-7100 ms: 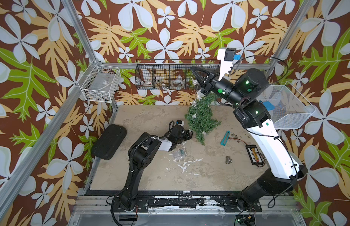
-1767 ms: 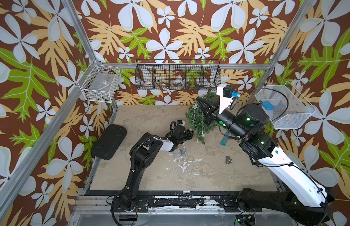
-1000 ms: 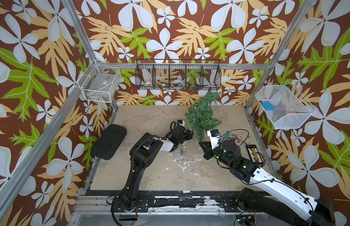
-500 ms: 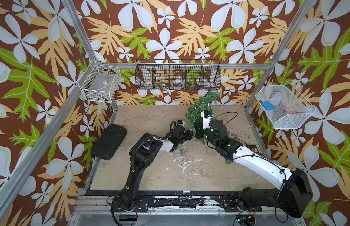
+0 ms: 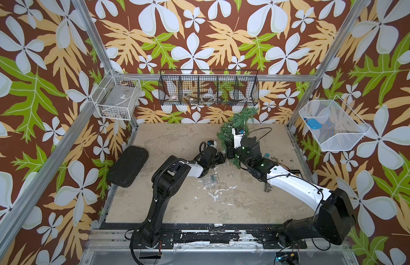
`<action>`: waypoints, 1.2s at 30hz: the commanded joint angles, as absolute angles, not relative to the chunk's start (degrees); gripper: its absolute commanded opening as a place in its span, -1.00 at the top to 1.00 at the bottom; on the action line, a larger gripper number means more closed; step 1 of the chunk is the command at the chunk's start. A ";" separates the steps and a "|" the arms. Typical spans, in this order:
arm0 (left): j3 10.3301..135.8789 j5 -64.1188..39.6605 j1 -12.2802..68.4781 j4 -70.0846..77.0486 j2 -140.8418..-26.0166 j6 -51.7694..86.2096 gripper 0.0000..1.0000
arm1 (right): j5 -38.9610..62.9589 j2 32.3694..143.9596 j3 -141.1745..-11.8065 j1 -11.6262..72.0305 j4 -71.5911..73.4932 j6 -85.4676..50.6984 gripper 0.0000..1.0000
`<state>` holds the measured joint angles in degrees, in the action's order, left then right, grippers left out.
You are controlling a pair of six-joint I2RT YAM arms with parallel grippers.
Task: Remove string lights from the small christmas tree
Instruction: Remove the light string from the Christmas tree.
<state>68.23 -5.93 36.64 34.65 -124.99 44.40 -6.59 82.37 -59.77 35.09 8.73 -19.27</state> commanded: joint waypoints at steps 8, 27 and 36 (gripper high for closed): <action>67.58 -4.00 36.61 13.64 -126.75 42.80 0.36 | -2.67 82.09 -61.04 33.92 9.67 -19.75 1.00; 68.56 -3.74 36.74 12.84 -126.64 43.08 0.39 | 3.72 78.55 -69.80 33.92 1.46 -18.20 1.00; 68.42 -3.59 36.74 12.39 -126.36 42.74 0.39 | -5.58 80.87 -65.26 33.92 5.24 -21.09 0.93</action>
